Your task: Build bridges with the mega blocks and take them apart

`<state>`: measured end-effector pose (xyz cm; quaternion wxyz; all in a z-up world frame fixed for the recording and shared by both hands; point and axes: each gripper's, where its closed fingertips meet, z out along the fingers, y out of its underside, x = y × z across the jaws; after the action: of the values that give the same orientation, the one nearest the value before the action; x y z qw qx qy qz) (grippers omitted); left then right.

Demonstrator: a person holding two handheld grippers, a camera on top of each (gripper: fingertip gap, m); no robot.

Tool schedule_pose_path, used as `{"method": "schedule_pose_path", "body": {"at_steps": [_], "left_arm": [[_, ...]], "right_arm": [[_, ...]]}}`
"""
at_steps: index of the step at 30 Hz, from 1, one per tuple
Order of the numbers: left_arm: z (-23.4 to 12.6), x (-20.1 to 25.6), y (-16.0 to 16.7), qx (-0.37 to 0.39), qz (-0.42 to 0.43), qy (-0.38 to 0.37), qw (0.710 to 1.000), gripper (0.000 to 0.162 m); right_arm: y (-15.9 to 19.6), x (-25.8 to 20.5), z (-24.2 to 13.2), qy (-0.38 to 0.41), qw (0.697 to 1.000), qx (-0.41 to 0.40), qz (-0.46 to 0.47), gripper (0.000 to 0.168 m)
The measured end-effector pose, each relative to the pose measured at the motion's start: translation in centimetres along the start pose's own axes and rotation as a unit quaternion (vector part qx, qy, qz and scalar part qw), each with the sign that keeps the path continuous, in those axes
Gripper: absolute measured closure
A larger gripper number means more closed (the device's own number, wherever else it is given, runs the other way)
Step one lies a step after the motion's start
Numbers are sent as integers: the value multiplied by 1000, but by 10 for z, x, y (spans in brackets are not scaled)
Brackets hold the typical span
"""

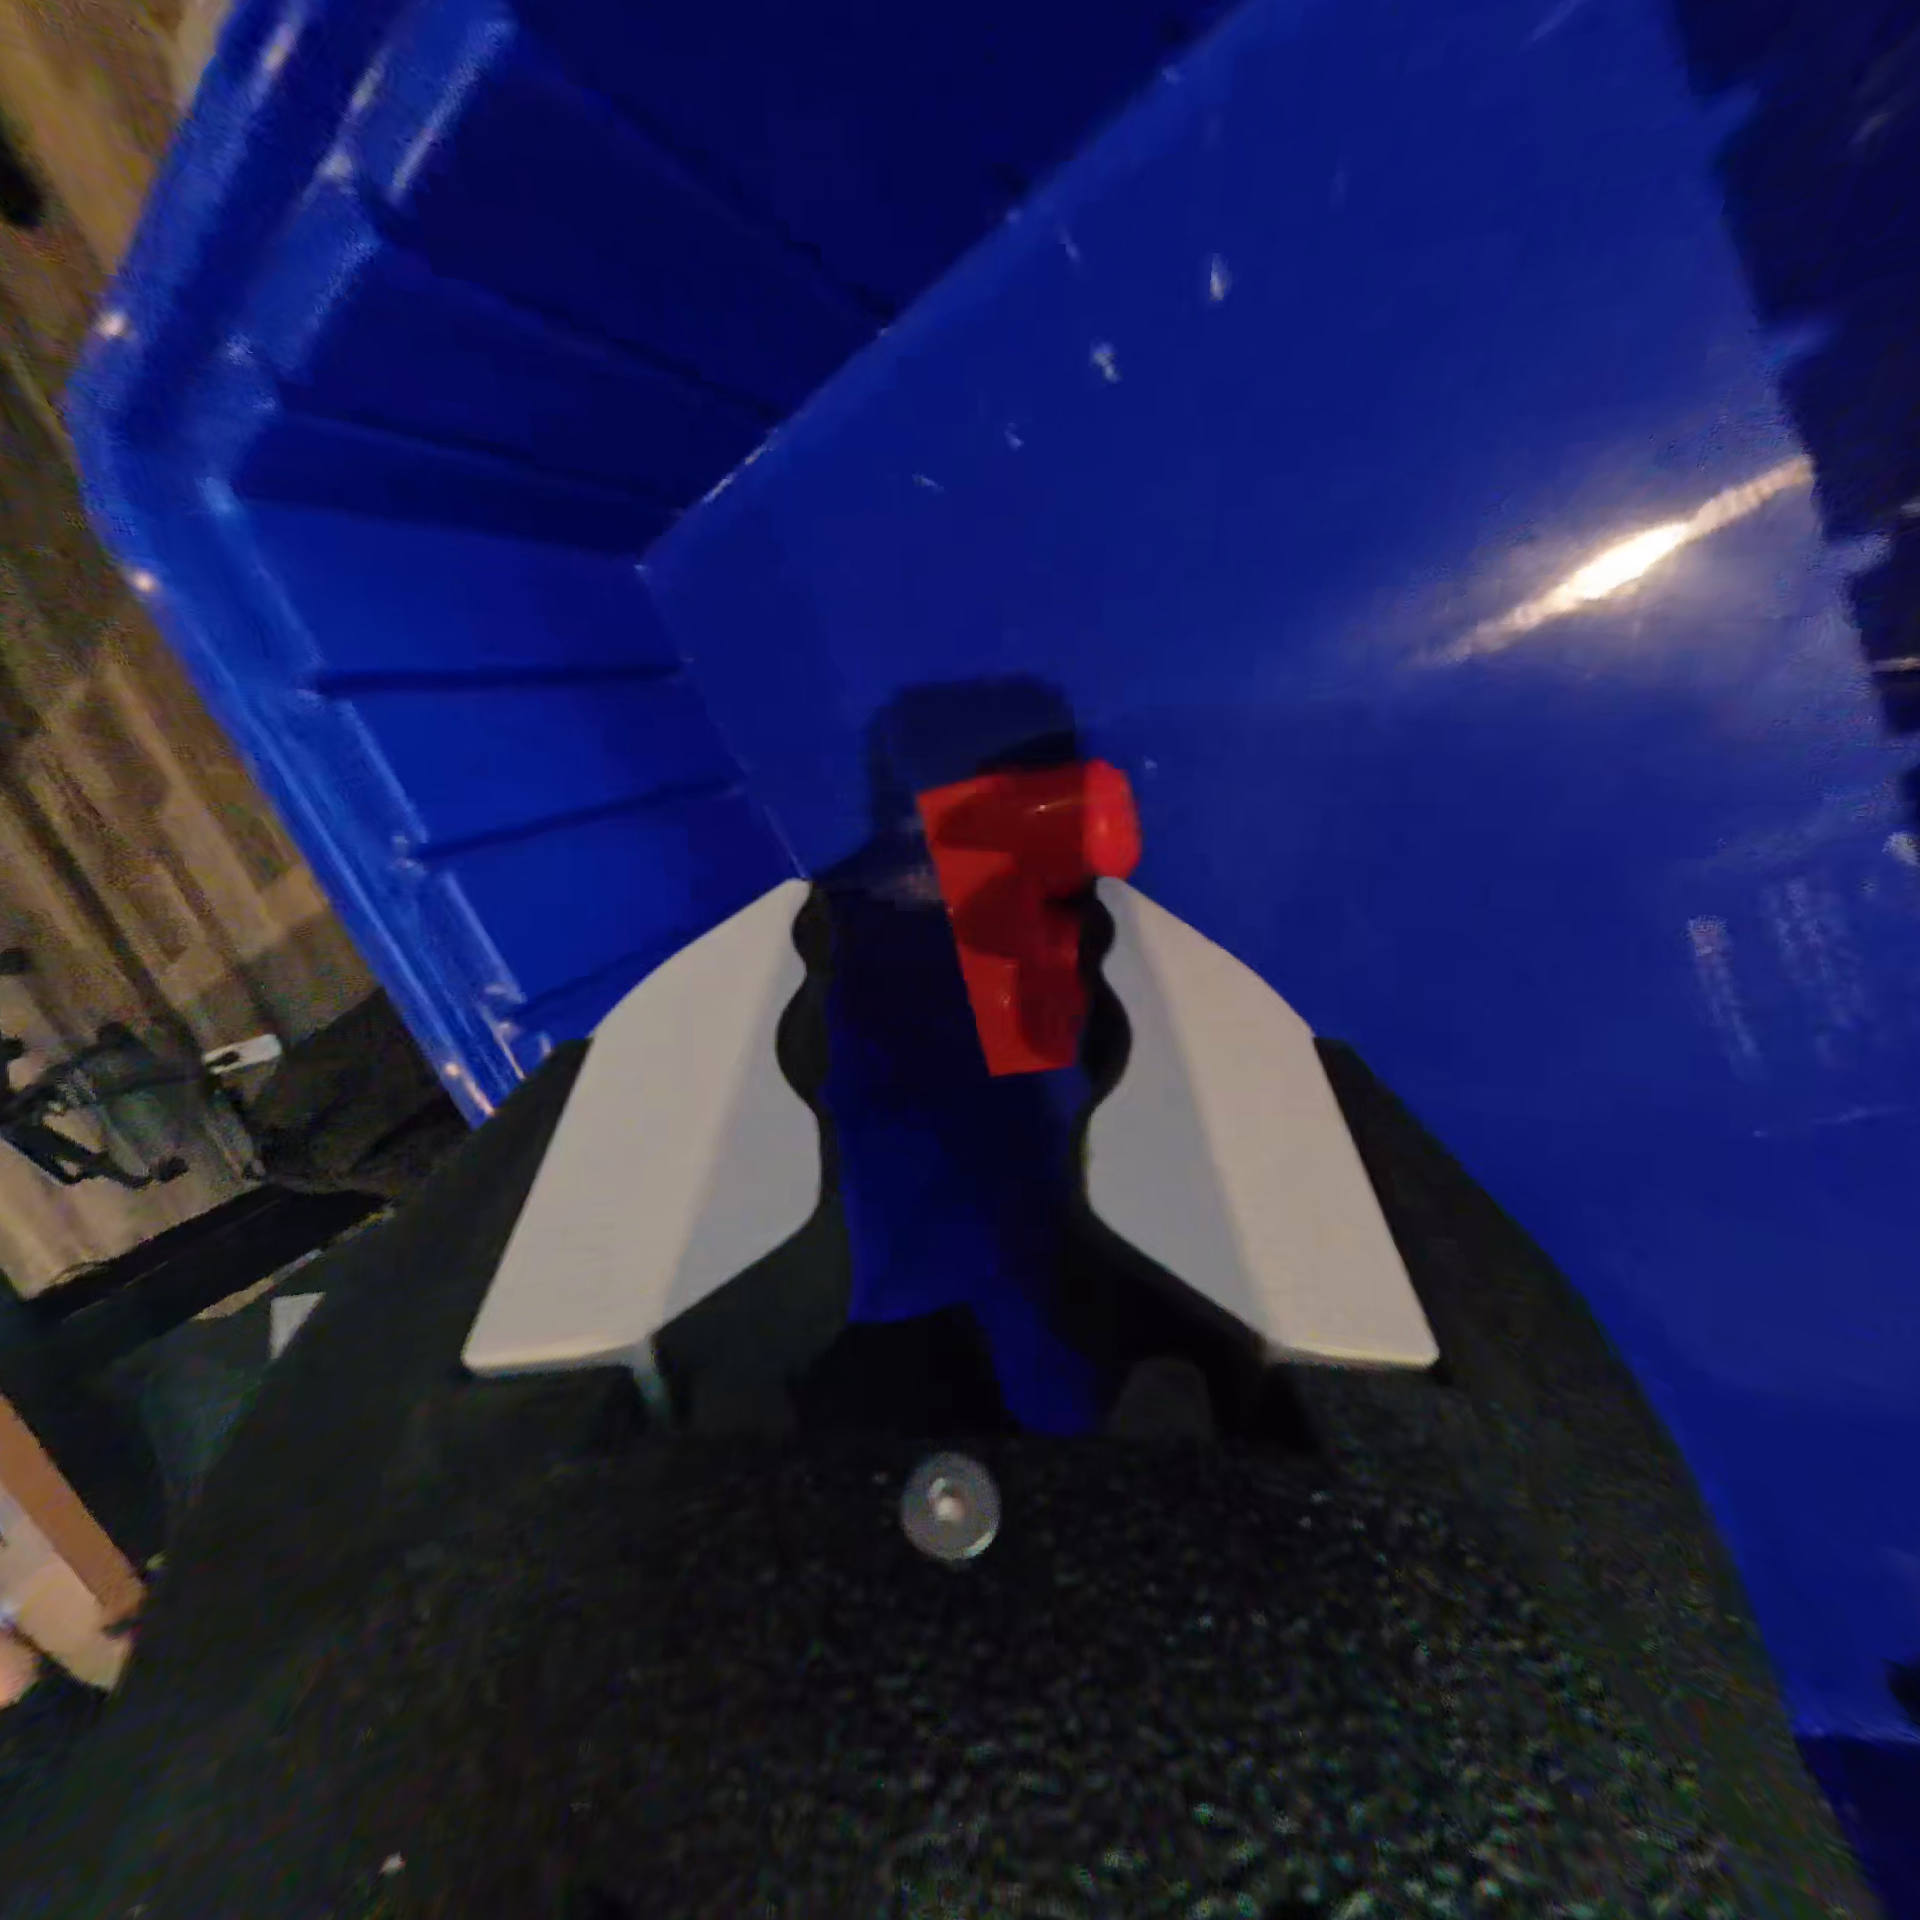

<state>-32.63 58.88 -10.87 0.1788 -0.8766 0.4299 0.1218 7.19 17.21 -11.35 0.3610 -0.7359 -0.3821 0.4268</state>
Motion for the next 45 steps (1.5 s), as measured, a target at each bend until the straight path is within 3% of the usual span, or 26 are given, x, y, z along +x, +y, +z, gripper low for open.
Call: {"method": "schedule_pose_path", "body": {"at_steps": [3,8,13,17,22,24,27,31,34,40,45], "left_arm": [[11,10,7,-20,-27,35,999,105],[37,15,19,-47,-27,12,998,116],[14,40,12,-21,-35,61,997,117],[-70,84,-35,133,-49,121,982,118],[-218,211,-89,358,14,214,909,118],[-253,273,-98,414,51,245,875,118],[-272,354,-109,466,84,292,831,118],[-257,443,-110,460,109,405,782,118],[-247,489,-92,410,140,520,736,118],[-255,503,-65,341,187,614,687,118],[-254,519,-51,314,227,624,679,118]], "right_arm": [[1,0,1,0,1000,-3,0,124],[2,-1,1,7,1000,-6,-10,125],[1,-2,0,20,999,-1,-25,125],[-5,0,-5,37,998,25,-31,121],[-15,3,-14,70,994,69,-54,115],[-19,4,-17,93,989,82,-79,114],[-21,6,-20,143,977,84,-132,112],[-32,2,-26,216,947,85,-221,109],[-45,-11,-34,238,923,100,-285,109],[-44,-38,-29,184,917,80,-346,106],[-51,-62,-24,156,906,78,-385,108]]}}
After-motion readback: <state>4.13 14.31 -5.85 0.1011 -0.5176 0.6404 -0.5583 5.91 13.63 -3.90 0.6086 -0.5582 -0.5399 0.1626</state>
